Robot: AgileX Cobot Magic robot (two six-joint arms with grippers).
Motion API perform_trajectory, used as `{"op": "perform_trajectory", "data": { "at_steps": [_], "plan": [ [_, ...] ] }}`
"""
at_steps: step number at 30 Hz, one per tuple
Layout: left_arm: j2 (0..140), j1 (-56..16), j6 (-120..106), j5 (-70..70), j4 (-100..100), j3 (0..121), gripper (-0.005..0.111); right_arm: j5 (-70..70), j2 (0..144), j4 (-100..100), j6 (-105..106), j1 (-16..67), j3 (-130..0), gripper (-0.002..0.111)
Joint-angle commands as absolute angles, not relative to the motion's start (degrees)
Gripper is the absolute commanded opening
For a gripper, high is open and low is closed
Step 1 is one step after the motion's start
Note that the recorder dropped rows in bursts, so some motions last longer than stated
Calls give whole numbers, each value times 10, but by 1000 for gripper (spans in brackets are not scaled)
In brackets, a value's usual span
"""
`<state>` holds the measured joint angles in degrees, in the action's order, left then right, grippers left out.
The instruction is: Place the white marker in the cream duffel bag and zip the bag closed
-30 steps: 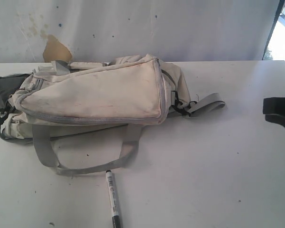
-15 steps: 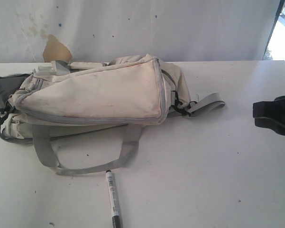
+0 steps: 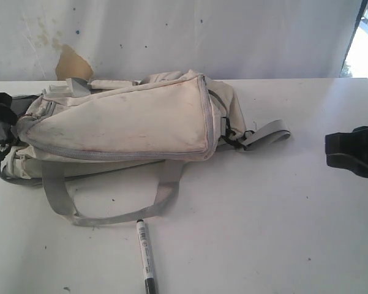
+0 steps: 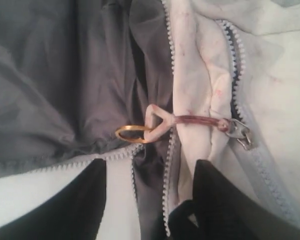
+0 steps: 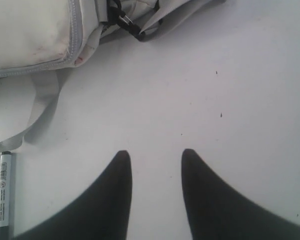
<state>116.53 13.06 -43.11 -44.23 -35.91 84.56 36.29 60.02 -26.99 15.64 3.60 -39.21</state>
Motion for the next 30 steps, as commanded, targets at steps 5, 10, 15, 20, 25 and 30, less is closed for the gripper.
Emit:
{"op": "perform_trajectory", "data": {
  "at_steps": [5,10,15,20,25,30],
  "plan": [
    [1200,133,-576,-416,-414,877,55,400,600,-271,163,34,-394,32],
    [1204,133,-695,-400,-413,879,55,399,600,-271,164,34,-394,32],
    [1207,133,-833,-419,-415,879,55,396,600,-271,167,34,-394,32],
    [1212,133,-902,-443,-407,879,55,391,600,-271,167,34,-394,32],
    [1246,133,-902,-435,-425,879,55,385,600,-271,167,34,-394,32],
    [1268,130,-902,-443,-477,879,54,385,600,-271,167,34,-394,32]
  ]
}}
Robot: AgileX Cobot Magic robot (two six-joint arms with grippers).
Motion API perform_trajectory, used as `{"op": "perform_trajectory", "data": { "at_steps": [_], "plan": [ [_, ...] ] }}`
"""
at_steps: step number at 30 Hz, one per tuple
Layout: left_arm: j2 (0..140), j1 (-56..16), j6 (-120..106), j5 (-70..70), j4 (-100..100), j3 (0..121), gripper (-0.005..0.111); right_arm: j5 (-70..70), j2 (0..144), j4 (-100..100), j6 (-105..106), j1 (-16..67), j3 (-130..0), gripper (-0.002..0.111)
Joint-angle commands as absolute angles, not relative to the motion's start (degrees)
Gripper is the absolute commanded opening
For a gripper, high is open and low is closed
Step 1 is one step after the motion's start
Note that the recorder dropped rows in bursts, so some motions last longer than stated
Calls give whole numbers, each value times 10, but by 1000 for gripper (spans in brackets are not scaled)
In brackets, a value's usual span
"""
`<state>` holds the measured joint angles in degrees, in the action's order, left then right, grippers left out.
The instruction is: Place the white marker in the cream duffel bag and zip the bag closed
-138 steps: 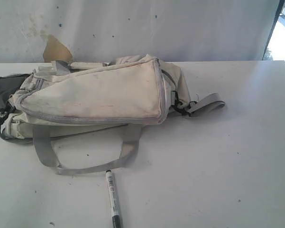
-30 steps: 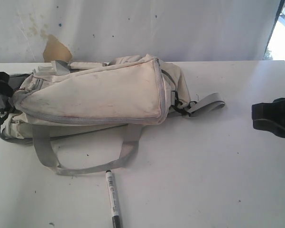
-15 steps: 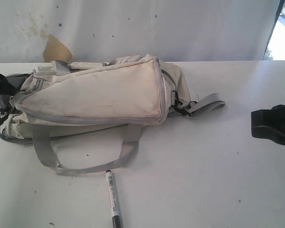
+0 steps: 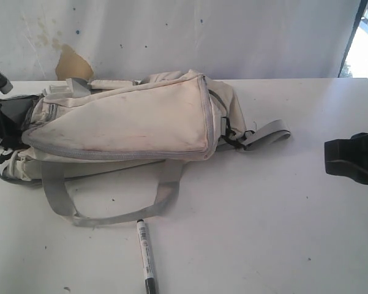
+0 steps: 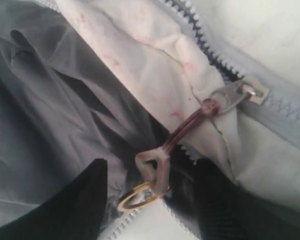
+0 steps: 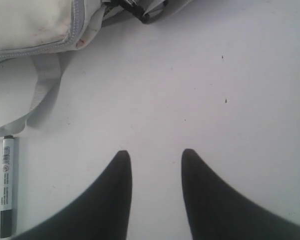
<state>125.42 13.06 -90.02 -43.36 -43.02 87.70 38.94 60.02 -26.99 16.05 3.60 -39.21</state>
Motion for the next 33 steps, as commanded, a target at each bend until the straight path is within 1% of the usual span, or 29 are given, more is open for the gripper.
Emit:
{"op": "perform_trajectory", "data": {
  "at_steps": [1,2,3,4,5,6,16,20,26,28,33],
  "plan": [
    [1274,130,-914,-449,-496,879,52,385,600,-271,167,34,-394,32],
    [1274,129,-914,-451,-501,879,47,384,600,-271,167,34,-394,32],
    [1275,129,-914,-451,-501,879,35,384,600,-271,167,34,-394,32],
    [1274,129,-914,-452,-501,880,27,384,600,-271,167,34,-394,32],
    [1269,129,-912,-458,-501,880,9,383,600,-271,167,34,-394,32],
    [1266,129,-912,-462,-501,880,0,382,600,-271,167,34,-394,32],
    [1168,129,-787,-481,-451,880,0,385,602,-291,181,34,-394,32],
    [1147,129,-748,-532,-451,880,0,403,620,-323,198,34,-408,32],
    [1140,129,-679,-632,-450,880,0,445,680,-462,307,38,-444,32],
    [1137,129,-656,-673,-437,880,0,459,718,-483,329,55,-464,32],
    [1107,129,-576,-674,-432,873,0,451,813,-509,329,135,-531,32]
  ]
}}
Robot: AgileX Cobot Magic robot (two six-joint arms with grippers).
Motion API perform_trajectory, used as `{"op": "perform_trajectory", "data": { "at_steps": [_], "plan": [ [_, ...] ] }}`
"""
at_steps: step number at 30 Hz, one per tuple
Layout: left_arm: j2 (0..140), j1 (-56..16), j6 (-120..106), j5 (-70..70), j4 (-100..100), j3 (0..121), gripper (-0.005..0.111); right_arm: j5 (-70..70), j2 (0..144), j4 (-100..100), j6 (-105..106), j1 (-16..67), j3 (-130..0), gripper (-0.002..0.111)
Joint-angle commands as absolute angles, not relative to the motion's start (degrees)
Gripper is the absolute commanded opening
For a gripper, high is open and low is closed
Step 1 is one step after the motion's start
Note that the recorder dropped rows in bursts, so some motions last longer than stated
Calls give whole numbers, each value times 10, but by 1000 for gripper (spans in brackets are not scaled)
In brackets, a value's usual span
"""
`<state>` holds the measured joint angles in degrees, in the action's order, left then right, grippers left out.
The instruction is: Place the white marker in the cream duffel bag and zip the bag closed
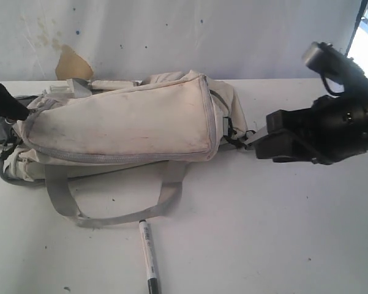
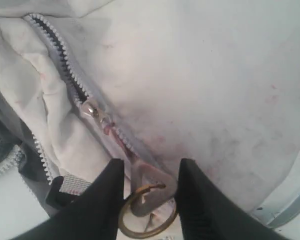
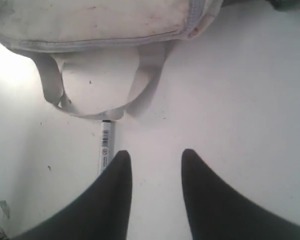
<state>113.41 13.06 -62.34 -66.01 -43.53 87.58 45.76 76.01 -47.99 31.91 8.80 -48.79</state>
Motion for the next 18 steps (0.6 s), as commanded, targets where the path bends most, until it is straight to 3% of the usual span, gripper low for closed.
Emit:
{"op": "perform_trajectory", "data": {
  "at_steps": [1,6,10,18],
  "plan": [
    [1105,129,-562,-675,-432,873,0,449,824,-513,330,144,-541,32],
    [1104,129,-449,-700,-417,873,0,446,928,-534,344,213,-650,34],
    [1103,129,-384,-700,-413,873,0,439,995,-575,344,246,-722,49],
    [1096,129,-352,-700,-393,873,0,413,1081,-662,344,290,-819,50]
  ]
}}
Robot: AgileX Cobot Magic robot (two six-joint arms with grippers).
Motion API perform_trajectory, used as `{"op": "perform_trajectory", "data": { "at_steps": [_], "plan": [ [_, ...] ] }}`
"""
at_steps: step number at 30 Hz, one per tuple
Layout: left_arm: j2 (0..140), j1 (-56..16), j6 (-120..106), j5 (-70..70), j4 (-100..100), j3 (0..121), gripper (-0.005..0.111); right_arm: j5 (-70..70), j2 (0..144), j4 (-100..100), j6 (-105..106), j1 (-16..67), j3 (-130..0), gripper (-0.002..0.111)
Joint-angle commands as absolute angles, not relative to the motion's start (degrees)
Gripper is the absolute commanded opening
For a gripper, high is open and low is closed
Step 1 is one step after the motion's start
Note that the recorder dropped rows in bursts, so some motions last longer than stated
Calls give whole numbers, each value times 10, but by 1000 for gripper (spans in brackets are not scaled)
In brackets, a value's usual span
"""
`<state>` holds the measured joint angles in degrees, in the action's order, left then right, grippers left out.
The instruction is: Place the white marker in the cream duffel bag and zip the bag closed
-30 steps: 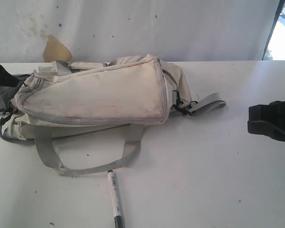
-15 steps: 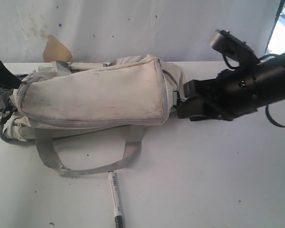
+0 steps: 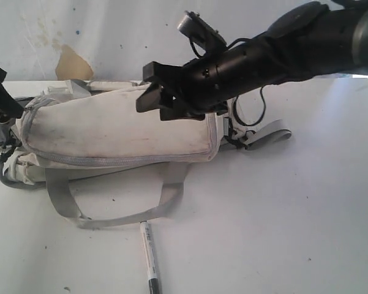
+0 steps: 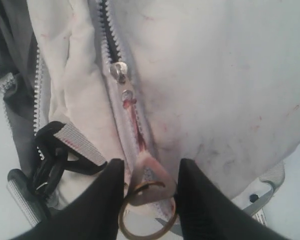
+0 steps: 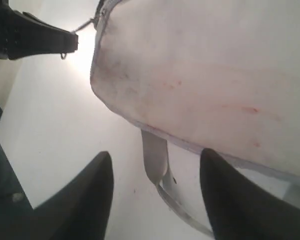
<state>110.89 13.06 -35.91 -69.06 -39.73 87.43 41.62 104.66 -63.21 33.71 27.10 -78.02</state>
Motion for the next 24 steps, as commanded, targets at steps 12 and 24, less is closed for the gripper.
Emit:
{"op": "perform_trajectory", "data": {
  "at_steps": [12,24],
  "plan": [
    [1096,129,-346,-700,-393,873,0,465,1196,-572,258,314,-1007,50],
    [1093,80,-456,-700,-419,873,0,395,1300,-645,117,316,-1118,51]
  ]
}}
